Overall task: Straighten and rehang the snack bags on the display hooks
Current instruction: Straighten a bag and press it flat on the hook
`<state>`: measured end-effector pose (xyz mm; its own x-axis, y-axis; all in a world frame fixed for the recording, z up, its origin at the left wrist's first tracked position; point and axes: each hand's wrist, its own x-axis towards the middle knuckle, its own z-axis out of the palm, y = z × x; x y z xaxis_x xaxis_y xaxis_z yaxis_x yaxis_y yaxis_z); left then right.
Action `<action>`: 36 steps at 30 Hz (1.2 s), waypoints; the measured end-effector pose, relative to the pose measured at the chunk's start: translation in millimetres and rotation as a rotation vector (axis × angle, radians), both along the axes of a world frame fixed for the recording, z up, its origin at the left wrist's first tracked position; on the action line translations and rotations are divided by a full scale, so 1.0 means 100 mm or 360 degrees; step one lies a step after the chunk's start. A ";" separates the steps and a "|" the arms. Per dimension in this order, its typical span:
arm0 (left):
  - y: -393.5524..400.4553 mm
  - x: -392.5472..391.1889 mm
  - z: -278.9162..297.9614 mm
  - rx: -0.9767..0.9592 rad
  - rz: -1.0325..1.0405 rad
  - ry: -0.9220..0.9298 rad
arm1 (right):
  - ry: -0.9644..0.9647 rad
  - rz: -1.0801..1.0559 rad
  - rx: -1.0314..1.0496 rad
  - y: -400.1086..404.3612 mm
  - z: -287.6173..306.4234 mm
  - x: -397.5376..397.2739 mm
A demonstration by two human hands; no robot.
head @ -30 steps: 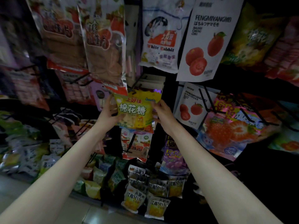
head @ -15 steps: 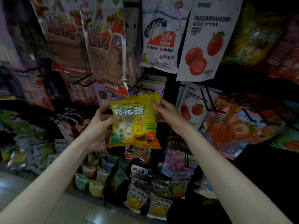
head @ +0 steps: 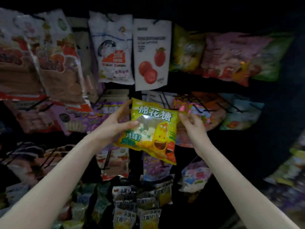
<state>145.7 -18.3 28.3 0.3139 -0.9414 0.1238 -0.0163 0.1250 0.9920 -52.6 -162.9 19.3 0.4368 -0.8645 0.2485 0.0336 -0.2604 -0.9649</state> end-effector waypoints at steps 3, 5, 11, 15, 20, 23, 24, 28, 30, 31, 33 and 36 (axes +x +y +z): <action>-0.17 -0.13 0.25 -0.0137 -0.0118 -0.0147 | -0.0125 -0.0067 -0.0031 -0.07 0.07 -0.25; -0.27 -0.21 0.42 -0.0188 -0.0164 -0.0205 | -0.0152 -0.0142 -0.0100 -0.13 0.19 -0.39; -0.78 -0.62 0.84 -0.0339 0.0000 -0.0488 | -0.0296 -0.0138 -0.0174 -0.38 0.71 -0.66; -1.10 -0.85 0.94 -0.0374 0.0057 -0.0541 | 0.0063 0.0031 -0.0277 -0.55 0.88 -0.79; -1.31 -0.96 1.04 -0.0487 0.0182 -0.0695 | 0.0166 -0.0174 -0.0553 -0.84 1.03 -0.84; -1.39 -1.04 1.13 -0.0630 0.0376 -0.0874 | 0.0106 -0.0213 -0.0834 -0.93 1.22 -0.79; -1.42 -1.05 1.17 -0.0653 0.0430 -0.0893 | 0.0091 -0.0202 -0.0888 -0.98 1.28 -0.76; -1.50 -1.03 1.27 -0.0660 0.0501 -0.0877 | 0.0098 -0.0117 -0.0934 -1.18 1.36 -0.65; -1.50 -1.03 1.29 -0.0663 0.0518 -0.0909 | 0.0123 -0.0052 -0.0914 -1.24 1.33 -0.62; -1.49 -1.04 1.29 -0.0678 0.0531 -0.0922 | 0.0127 -0.0025 -0.0900 -1.25 1.32 -0.62; -1.48 -1.08 1.29 -0.0718 0.0557 -0.0919 | 0.0107 0.0022 -0.0896 -1.26 1.30 -0.63; -1.46 -1.07 1.24 -0.0748 0.0614 -0.0871 | 0.0090 0.0079 -0.0892 -1.22 1.32 -0.67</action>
